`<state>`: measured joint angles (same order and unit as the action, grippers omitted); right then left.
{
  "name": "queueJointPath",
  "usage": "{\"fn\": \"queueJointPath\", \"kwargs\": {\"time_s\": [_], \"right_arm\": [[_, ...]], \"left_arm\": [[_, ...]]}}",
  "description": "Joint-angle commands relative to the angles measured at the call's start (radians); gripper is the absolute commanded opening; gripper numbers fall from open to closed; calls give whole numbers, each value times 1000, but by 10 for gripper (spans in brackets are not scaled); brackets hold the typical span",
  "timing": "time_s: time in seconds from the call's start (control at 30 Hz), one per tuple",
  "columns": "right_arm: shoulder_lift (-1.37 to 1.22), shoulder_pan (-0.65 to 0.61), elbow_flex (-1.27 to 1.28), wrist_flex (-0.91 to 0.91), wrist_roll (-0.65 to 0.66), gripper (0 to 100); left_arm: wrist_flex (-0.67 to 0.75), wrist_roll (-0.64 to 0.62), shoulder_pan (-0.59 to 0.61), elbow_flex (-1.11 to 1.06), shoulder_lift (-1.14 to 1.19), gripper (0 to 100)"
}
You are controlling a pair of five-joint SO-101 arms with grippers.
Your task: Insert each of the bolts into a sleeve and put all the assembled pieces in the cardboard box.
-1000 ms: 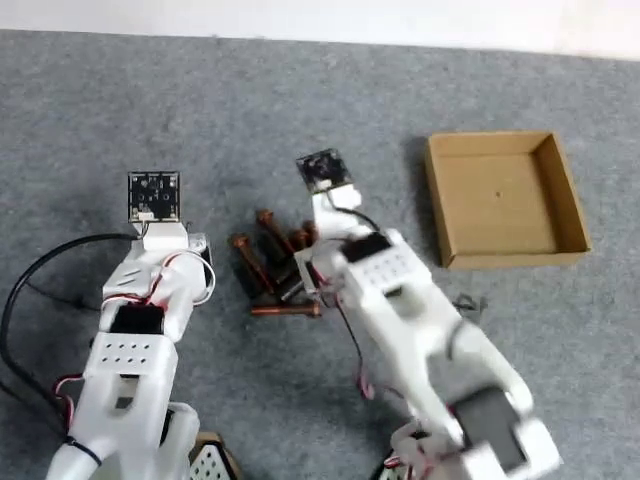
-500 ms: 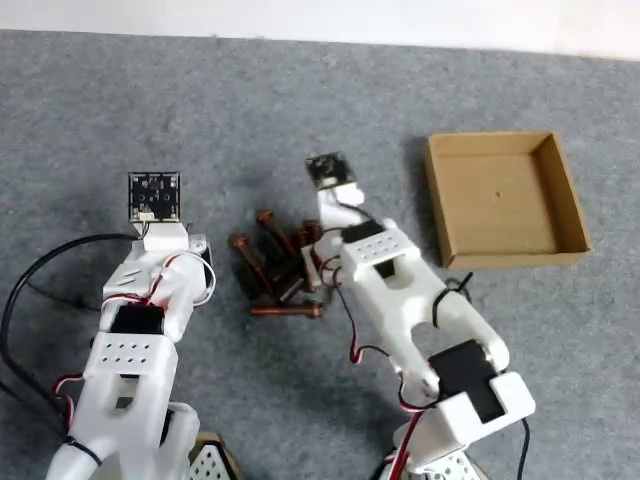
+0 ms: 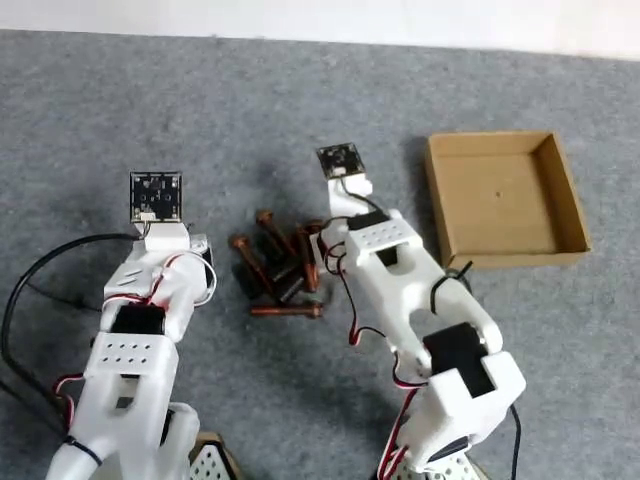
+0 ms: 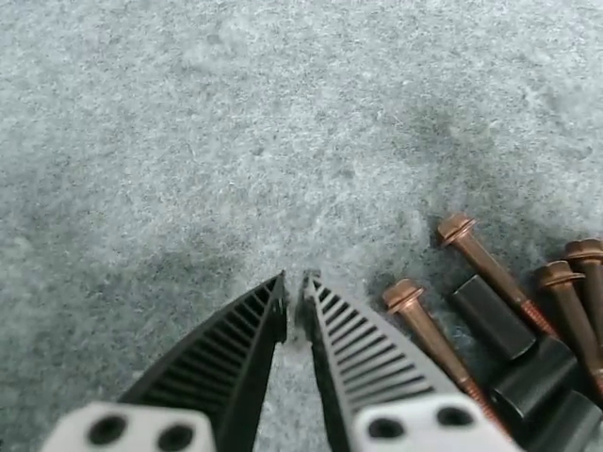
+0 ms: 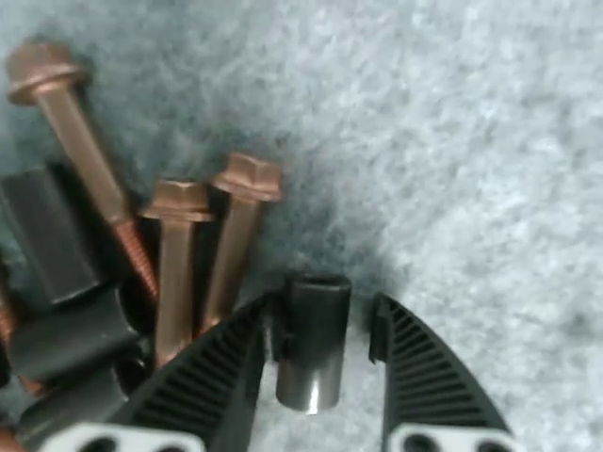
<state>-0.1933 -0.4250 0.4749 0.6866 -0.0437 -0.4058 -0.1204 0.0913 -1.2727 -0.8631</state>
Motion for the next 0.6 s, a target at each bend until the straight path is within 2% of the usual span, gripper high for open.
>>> {"fn": "queueJointPath", "kwargs": {"time_s": [0.0, 0.33, 0.43, 0.53, 0.57], "right_arm": [[-30, 12, -30, -27, 2, 152], [-30, 8, -25, -7, -3, 150], [-30, 10, -30, 81, -5, 94], [-30, 12, -30, 84, -5, 0], [-30, 12, -30, 84, -3, 8]], "left_arm": [[2, 5, -10, 35, -2, 49], [2, 5, -10, 33, -2, 49], [2, 5, -8, 33, -2, 49], [2, 5, -8, 31, -2, 49], [2, 5, -8, 31, -2, 49]]}}
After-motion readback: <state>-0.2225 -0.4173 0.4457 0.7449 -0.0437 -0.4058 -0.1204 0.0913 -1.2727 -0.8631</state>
